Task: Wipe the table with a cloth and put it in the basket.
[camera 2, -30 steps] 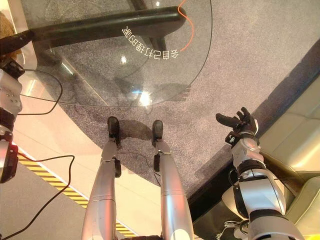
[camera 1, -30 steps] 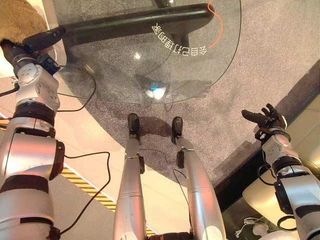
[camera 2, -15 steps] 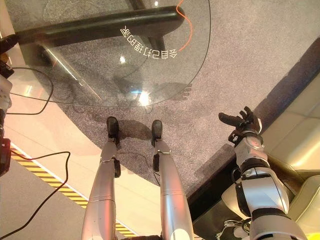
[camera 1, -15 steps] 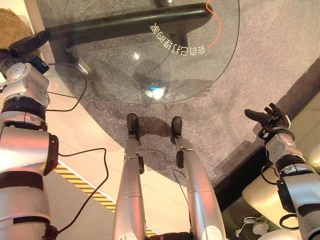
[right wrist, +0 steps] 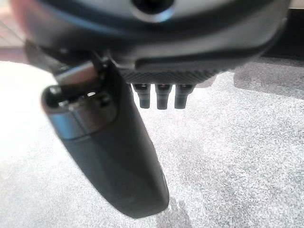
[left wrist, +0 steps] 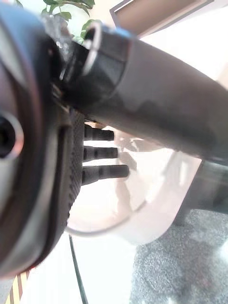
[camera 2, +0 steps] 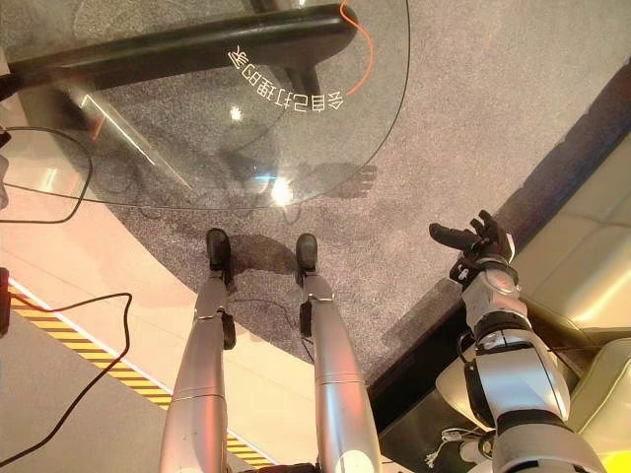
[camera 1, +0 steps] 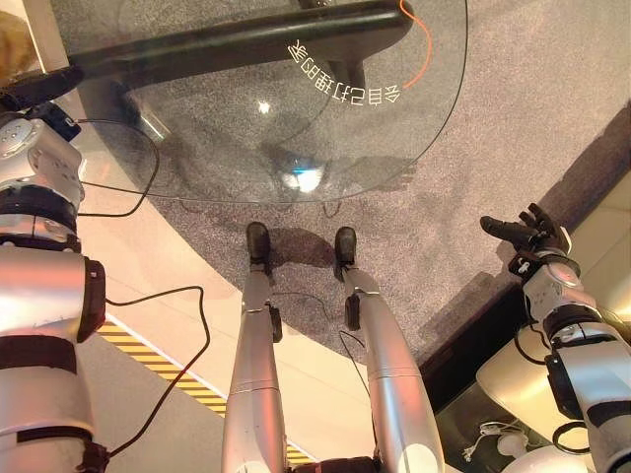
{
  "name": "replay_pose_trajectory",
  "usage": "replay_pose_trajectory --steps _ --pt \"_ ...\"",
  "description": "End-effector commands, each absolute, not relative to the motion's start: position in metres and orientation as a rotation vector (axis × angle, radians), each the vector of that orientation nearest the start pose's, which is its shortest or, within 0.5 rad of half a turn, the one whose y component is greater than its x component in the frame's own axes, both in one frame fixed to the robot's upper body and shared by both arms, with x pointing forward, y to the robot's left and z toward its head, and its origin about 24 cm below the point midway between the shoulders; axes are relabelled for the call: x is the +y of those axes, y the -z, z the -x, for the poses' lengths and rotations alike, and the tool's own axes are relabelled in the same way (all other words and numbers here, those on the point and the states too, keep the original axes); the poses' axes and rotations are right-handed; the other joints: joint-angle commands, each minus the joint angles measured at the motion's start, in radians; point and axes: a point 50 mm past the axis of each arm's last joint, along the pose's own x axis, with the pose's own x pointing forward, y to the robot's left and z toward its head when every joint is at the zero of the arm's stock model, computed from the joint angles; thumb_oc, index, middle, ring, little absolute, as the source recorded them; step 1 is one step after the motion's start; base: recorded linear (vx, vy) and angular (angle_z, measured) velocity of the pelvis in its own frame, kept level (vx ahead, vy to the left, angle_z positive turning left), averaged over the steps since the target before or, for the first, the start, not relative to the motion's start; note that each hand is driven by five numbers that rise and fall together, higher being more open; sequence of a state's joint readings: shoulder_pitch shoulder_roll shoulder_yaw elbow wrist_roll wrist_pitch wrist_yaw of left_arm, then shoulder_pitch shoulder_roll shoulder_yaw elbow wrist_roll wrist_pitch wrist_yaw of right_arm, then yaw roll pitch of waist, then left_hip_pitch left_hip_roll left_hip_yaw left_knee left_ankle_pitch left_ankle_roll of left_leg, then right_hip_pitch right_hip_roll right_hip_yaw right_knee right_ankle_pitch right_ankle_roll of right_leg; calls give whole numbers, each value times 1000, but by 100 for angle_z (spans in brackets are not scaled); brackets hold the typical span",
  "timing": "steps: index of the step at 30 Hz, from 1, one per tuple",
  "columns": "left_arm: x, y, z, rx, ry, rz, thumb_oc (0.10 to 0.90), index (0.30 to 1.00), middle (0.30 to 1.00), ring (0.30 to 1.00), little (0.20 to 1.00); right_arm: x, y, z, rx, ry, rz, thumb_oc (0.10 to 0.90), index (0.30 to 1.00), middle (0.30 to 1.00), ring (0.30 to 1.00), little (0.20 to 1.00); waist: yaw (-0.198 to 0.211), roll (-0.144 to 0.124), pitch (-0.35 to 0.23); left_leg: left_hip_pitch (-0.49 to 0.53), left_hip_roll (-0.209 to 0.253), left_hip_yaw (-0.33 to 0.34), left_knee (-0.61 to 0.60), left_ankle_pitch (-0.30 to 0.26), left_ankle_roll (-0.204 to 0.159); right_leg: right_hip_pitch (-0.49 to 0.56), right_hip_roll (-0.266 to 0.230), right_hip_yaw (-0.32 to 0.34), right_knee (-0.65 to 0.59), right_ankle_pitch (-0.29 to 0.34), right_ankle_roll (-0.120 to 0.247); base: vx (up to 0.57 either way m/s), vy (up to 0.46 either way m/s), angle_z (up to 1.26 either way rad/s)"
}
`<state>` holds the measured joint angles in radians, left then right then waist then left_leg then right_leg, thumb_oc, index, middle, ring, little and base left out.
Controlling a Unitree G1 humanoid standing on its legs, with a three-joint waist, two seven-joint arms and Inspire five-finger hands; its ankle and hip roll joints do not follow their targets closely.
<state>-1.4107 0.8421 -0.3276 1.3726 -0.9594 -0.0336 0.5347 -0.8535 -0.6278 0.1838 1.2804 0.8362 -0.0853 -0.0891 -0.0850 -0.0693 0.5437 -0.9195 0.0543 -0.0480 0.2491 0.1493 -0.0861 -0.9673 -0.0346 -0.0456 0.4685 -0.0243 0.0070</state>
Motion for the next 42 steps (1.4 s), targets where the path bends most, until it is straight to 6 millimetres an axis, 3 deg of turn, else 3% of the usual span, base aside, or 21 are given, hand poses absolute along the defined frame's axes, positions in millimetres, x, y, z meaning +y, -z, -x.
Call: replay_pose_trajectory --steps 1,28,42 --pt "401 -322 -326 -362 -1121 270 800 900 900 900 900 -375 -97 -328 181 655 -130 800 900 900 900 900 -2 18 -24 7 -13 -1 144 -155 35 78 18 19 -72 -18 42 0 0 0" --pt "376 -348 -338 -512 -924 233 800 900 900 900 900 -376 -92 -324 184 665 -125 800 900 900 900 900 -1 20 -24 18 -11 11 150 -157 37 91 18 21 -65 -18 44 0 0 0" --pt "373 -357 -333 -591 -967 257 800 900 900 900 900 -375 -82 -319 197 671 -135 800 900 900 900 900 4 19 -24 25 -12 9 156 -156 38 99 18 22 -61 -17 44 0 0 0"
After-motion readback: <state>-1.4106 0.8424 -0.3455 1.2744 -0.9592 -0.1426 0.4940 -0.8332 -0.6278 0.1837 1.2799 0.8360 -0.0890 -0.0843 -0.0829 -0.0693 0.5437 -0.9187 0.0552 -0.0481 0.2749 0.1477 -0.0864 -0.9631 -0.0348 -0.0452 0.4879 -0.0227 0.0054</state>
